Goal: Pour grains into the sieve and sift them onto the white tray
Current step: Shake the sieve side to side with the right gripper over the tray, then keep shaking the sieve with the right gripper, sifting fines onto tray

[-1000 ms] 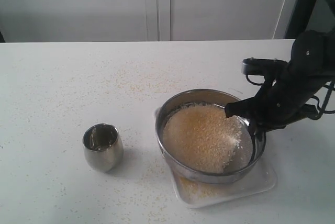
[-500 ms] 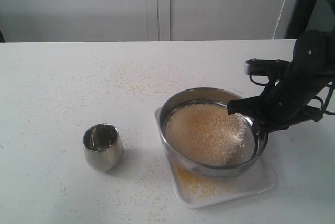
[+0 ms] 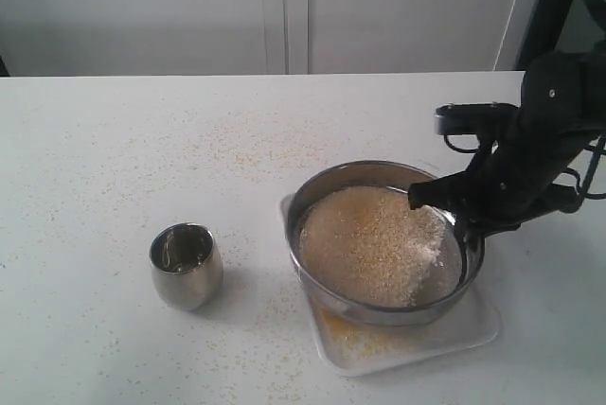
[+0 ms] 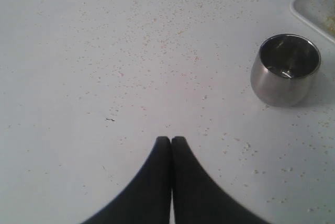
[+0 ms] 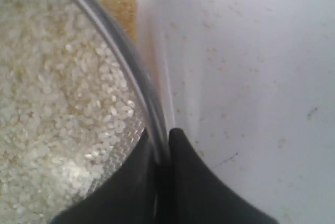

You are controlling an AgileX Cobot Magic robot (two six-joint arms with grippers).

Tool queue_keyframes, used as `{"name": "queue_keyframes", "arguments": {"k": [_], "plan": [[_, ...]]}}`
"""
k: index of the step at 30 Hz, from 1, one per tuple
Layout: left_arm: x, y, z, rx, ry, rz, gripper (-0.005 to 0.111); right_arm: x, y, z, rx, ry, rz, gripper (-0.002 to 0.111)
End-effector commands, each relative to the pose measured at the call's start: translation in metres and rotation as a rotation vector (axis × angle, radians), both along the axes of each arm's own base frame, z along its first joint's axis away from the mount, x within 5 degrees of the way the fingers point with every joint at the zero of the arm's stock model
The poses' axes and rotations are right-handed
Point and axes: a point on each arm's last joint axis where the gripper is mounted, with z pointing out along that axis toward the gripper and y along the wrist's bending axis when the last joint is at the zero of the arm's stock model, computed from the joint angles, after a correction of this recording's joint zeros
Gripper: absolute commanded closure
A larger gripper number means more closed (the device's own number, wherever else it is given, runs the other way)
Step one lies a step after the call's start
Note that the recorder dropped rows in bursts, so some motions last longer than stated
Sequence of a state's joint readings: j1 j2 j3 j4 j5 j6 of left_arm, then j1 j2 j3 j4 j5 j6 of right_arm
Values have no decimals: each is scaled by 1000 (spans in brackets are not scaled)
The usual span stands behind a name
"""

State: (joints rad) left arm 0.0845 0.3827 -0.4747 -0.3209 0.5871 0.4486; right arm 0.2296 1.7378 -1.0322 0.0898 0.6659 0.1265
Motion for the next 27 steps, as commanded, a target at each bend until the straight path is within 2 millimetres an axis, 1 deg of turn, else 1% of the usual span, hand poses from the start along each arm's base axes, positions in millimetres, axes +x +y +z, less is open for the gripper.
{"name": "queue_keyframes", "arguments": {"k": [1, 2, 3, 4, 6, 7, 8, 9, 11, 12, 13, 15, 16, 17, 18, 19, 20, 21, 22, 24, 25, 26, 27], "plan": [[-1, -1, -1, -7, 6, -11, 107, 4, 1, 6, 74, -28, -134, 108], [-1, -1, -1, -7, 6, -11, 107, 0, 9, 7, 53, -23, 9, 108], [-1, -1, -1, -7, 6, -11, 107, -2, 12, 8, 27, -29, 97, 108], [-1, -1, -1, -7, 6, -11, 107, -1, 12, 8, 3, -47, 123, 108], [-1, -1, -1, -7, 6, -11, 107, 6, 2, 9, 24, -87, -52, 108], [-1, -1, -1, -7, 6, -11, 107, 8, -1, 10, 70, -87, -180, 108], [-1, -1, -1, -7, 6, -11, 107, 8, -1, 11, 108, -73, -248, 108], [-1, -1, -1, -7, 6, -11, 107, 6, 4, 11, 115, -55, -195, 108], [-1, -1, -1, -7, 6, -11, 107, -2, 16, 11, 46, -36, 80, 108], [-1, -1, -1, -7, 6, -11, 107, -2, 16, 11, 18, -45, 138, 108], [-1, -1, -1, -7, 6, -11, 107, 0, 13, 11, 1, -64, 118, 108], [-1, -1, -1, -7, 6, -11, 107, 7, 2, 12, 56, -85, -138, 108], [-1, -1, -1, -7, 6, -11, 107, 8, 0, 11, 89, -73, -227, 108], [-1, -1, -1, -7, 6, -11, 107, 7, 2, 11, 105, -60, -231, 108], [-1, -1, -1, -7, 6, -11, 107, 3, 8, 12, 85, -49, -117, 108], [-1, -1, -1, -7, 6, -11, 107, 0, 13, 12, 42, -50, 34, 108], [-1, -1, -1, -7, 6, -11, 107, -2, 15, 11, 8, -41, 129, 108], [-1, -1, -1, -7, 6, -11, 107, -1, 12, 11, -10, -49, 121, 108], [-1, -1, -1, -7, 6, -11, 107, 2, 6, 10, -9, -59, 43, 108], [-1, -1, -1, -7, 6, -11, 107, 8, -4, 8, 57, -63, -213, 108], [-1, -1, -1, -7, 6, -11, 107, 9, -4, 8, 75, -52, -248, 108], [-1, -1, -1, -7, 6, -11, 107, 6, 0, 7, 68, -36, -186, 108], [-1, -1, -1, -7, 6, -11, 107, 2, 6, 6, 42, -18, -60, 108]]}}
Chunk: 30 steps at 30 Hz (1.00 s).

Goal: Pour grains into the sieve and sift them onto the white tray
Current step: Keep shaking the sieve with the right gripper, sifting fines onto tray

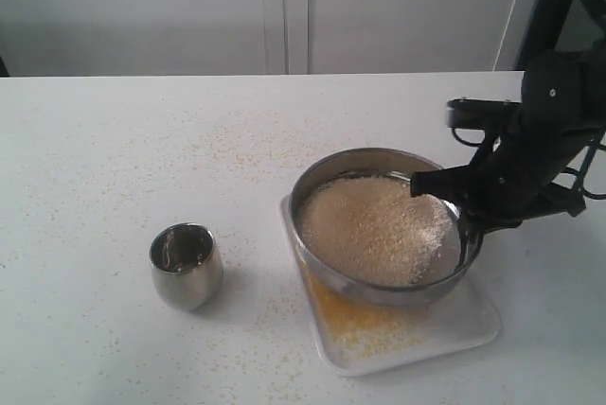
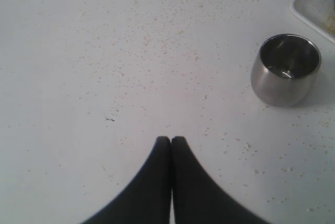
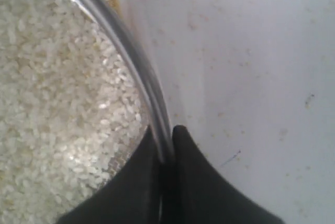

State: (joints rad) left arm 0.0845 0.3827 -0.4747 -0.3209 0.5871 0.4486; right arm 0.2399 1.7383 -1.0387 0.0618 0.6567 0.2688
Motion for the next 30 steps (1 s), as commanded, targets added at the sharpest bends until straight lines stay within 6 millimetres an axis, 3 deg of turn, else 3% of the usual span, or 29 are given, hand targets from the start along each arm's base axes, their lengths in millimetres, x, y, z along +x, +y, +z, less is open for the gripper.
{"name": "queue_keyframes", "arguments": {"k": [1, 3, 6, 10, 11, 14, 15, 18, 20, 22, 23, 26, 27, 30], "plan": [[-1, -1, -1, -7, 6, -11, 107, -2, 6, 5, -14, -9, 169, 108], [-1, -1, -1, -7, 6, -11, 107, 0, 1, 6, -46, -27, 164, 108], [-1, -1, -1, -7, 6, -11, 107, 7, -9, 5, 48, -34, -135, 108], [-1, -1, -1, -7, 6, -11, 107, -2, 6, 6, -38, 0, 260, 108], [-1, -1, -1, -7, 6, -11, 107, 0, 3, 6, -50, -12, 210, 108], [-1, -1, -1, -7, 6, -11, 107, 7, -11, 7, 36, -26, -170, 108], [-1, -1, -1, -7, 6, -11, 107, 5, -7, 7, 41, -15, -126, 108], [-1, -1, -1, -7, 6, -11, 107, -3, 8, 7, -36, -3, 238, 108], [-1, -1, -1, -7, 6, -11, 107, 1, 1, 8, -47, -29, 128, 108], [-1, -1, -1, -7, 6, -11, 107, 6, -5, 9, 24, -37, -123, 108], [-1, -1, -1, -7, 6, -11, 107, 5, -3, 9, 32, -32, -122, 108], [-1, -1, -1, -7, 6, -11, 107, -6, 13, 8, -45, 4, 223, 108], [-1, -1, -1, -7, 6, -11, 107, -4, 11, 8, -72, -9, 244, 108], [-1, -1, -1, -7, 6, -11, 107, 6, -5, 9, 3, -47, -114, 108]]}}
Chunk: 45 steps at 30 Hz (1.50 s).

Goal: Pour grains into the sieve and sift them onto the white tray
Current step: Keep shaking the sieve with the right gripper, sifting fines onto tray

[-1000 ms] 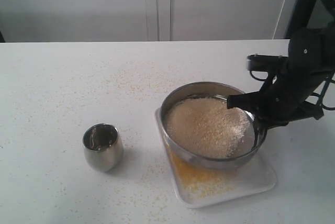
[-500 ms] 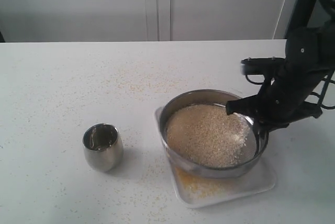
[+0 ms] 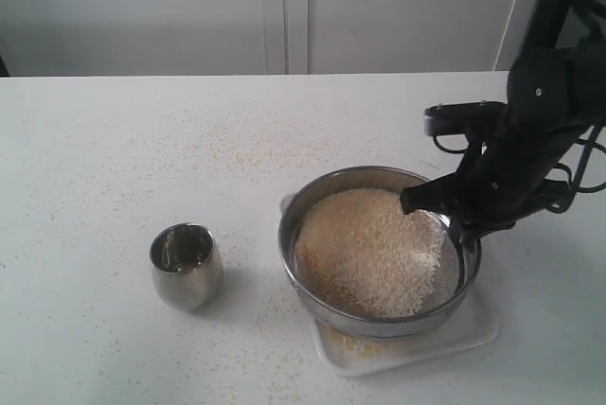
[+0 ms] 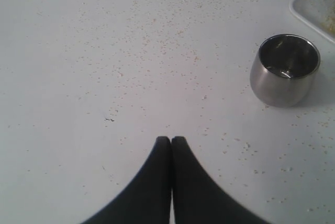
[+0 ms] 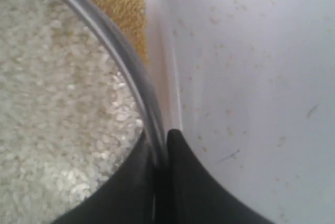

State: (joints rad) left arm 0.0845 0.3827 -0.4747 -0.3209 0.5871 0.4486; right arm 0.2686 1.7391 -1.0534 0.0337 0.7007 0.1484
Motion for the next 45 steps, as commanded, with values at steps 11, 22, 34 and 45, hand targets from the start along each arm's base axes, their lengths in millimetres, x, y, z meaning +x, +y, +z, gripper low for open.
{"name": "queue_keyframes", "arguments": {"k": [11, 22, 34, 45], "plan": [[-1, -1, -1, -7, 6, -11, 107, 0, 8, 6, 91, -19, -3, 108], [-1, -1, -1, -7, 6, -11, 107, 4, 5, 8, 124, -40, -77, 108], [-1, -1, -1, -7, 6, -11, 107, 3, 1, 6, 136, -4, -111, 108], [-1, -1, -1, -7, 6, -11, 107, 12, -15, 8, 145, -58, -345, 108]]}}
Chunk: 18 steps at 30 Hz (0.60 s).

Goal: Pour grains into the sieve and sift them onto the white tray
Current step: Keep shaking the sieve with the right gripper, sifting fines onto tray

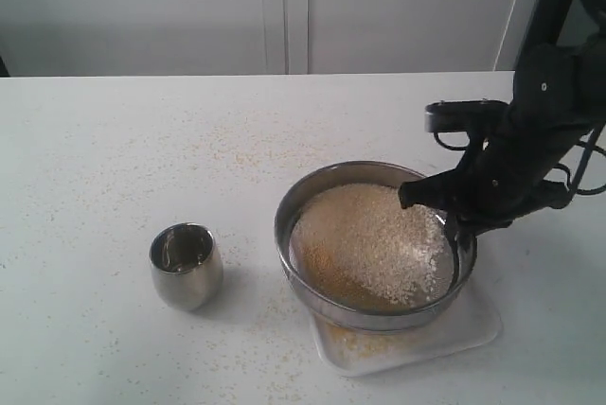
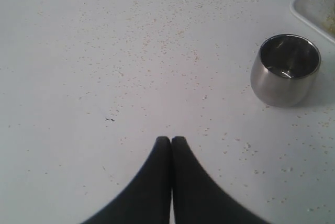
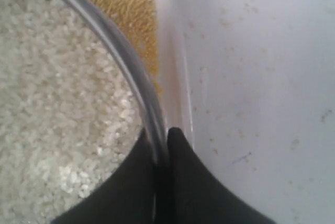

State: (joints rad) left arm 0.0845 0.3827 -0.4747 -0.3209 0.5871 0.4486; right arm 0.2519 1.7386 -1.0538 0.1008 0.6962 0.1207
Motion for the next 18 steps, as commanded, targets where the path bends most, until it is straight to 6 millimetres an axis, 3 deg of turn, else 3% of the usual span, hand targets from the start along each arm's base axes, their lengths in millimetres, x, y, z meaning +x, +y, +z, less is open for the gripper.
{"name": "queue_keyframes", "arguments": {"k": [1, 3, 4, 5, 8, 9, 12, 13, 16, 18], "plan": [[-1, -1, -1, -7, 6, -11, 107, 5, -2, 7, 99, -29, -177, 108], [-1, -1, -1, -7, 6, -11, 107, -2, 8, 8, 39, -22, 95, 108], [-1, -1, -1, -7, 6, -11, 107, -2, 7, 8, 19, -35, 126, 108], [-1, -1, -1, -7, 6, -11, 107, 1, 3, 9, 16, -53, 76, 108], [-1, -1, -1, -7, 6, -11, 107, 11, -13, 11, 104, -80, -285, 108], [-1, -1, -1, -7, 6, -11, 107, 10, -10, 11, 117, -64, -277, 108], [-1, -1, -1, -7, 6, -11, 107, -1, 6, 11, 49, -38, 58, 108], [-1, -1, -1, -7, 6, -11, 107, -1, 4, 12, 27, -53, 88, 108], [-1, -1, -1, -7, 6, -11, 107, 7, -10, 12, 48, -71, -132, 108], [-1, -1, -1, -7, 6, -11, 107, 2, -14, 11, 23, -18, -104, 108]]}}
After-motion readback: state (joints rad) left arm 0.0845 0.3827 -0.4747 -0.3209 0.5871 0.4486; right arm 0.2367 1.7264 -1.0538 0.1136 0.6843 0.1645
